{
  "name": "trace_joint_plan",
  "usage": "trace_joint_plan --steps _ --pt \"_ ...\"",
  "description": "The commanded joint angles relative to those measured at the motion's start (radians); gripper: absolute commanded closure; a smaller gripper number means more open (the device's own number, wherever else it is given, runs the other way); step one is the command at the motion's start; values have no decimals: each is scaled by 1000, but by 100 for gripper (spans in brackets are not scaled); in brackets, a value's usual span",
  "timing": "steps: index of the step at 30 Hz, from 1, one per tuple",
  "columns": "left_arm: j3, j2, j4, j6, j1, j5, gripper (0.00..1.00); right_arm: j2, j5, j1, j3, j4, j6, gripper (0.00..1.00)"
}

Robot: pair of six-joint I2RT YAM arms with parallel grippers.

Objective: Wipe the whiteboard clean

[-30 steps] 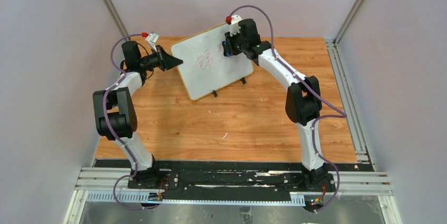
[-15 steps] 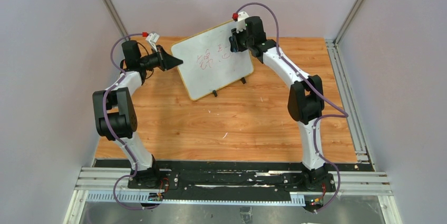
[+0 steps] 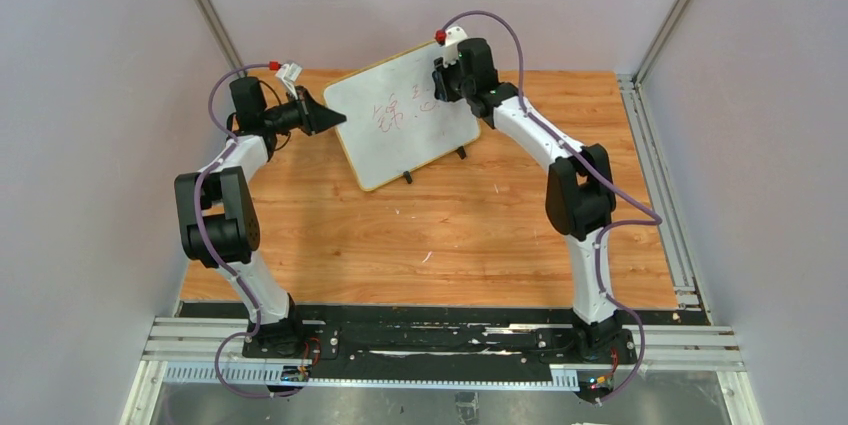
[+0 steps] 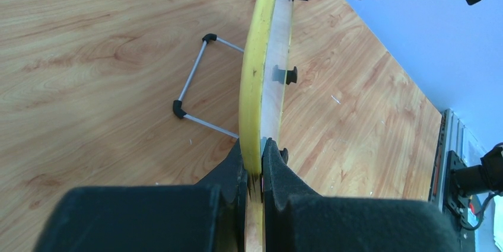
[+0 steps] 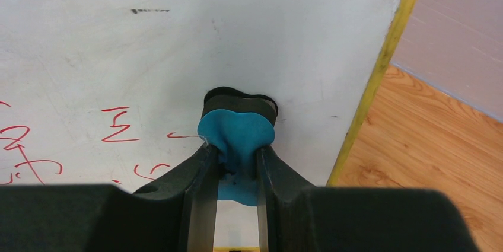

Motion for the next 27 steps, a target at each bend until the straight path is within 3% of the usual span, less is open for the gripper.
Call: trace_joint_plan --steps 1,13,27 --pt "-38 22 -78 228 1 -156 100 -21 18 88 -33 39 0 99" --pt "-41 15 -78 228 0 -152 100 -6 17 206 -4 52 -6 99" --pt "-49 9 -94 241 -1 -149 100 27 70 81 6 31 -32 99"
